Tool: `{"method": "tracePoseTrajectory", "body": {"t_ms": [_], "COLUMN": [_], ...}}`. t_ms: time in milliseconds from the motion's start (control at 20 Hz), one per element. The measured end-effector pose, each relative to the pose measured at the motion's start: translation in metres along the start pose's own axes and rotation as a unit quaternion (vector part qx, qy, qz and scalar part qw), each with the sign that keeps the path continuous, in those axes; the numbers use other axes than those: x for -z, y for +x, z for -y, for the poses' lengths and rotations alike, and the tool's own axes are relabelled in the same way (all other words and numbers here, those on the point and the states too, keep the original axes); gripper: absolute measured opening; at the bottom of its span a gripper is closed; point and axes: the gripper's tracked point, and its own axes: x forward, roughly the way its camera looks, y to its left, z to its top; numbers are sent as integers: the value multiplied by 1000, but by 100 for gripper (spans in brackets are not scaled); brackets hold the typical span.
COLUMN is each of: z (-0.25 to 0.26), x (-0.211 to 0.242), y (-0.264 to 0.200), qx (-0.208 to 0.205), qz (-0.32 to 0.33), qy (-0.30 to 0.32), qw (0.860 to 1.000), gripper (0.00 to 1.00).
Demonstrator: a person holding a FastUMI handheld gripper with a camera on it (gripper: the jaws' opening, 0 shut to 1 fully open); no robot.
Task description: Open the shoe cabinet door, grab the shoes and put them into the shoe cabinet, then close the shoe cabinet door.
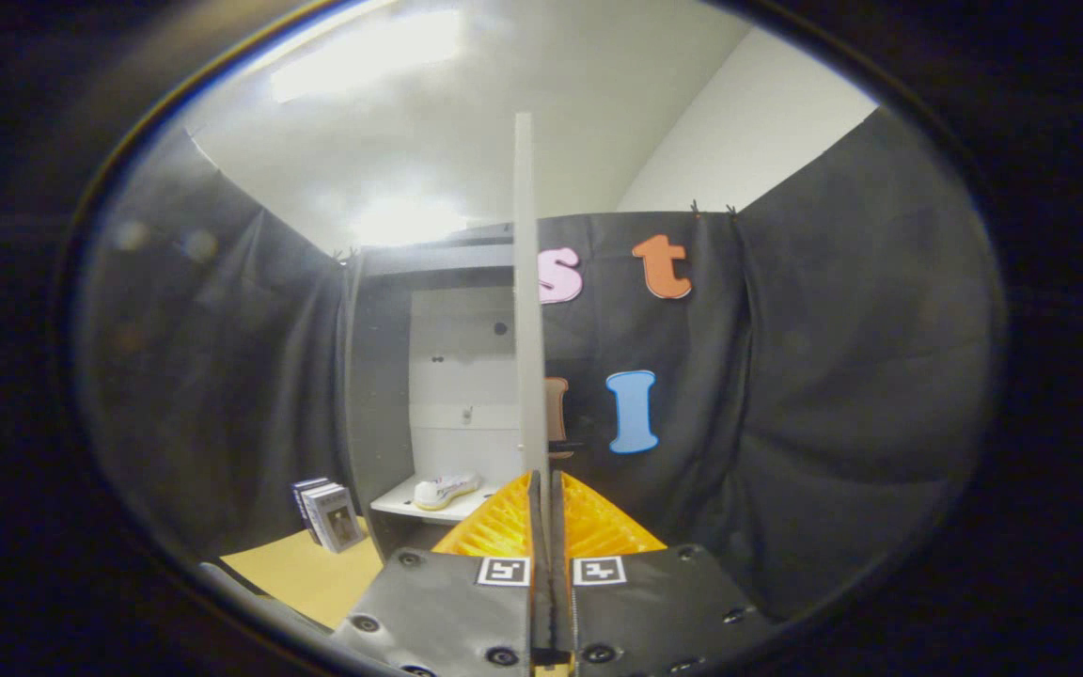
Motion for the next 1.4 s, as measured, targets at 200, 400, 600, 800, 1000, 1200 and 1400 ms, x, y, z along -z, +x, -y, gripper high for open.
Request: {"method": "tracePoseTrajectory", "body": {"t_ms": [200, 400, 600, 800, 1000, 1200, 1400], "z": [-51, -89, -121, -138, -148, -161, -180], "x": [15, 53, 108, 161, 229, 316, 408], "y": [-5, 3, 21, 39, 58, 62, 55], "qx": [-36, -63, -87, -95, -86, -84, -81], "qz": [-4, -22, -48, -76, -121, -198, -280], "qy": [14, 25, 27, 23, 18, 23, 47], "qw": [999, 997, 995, 992, 989, 976, 956], "gripper": [4, 7, 11, 21, 25, 25, 24]}}
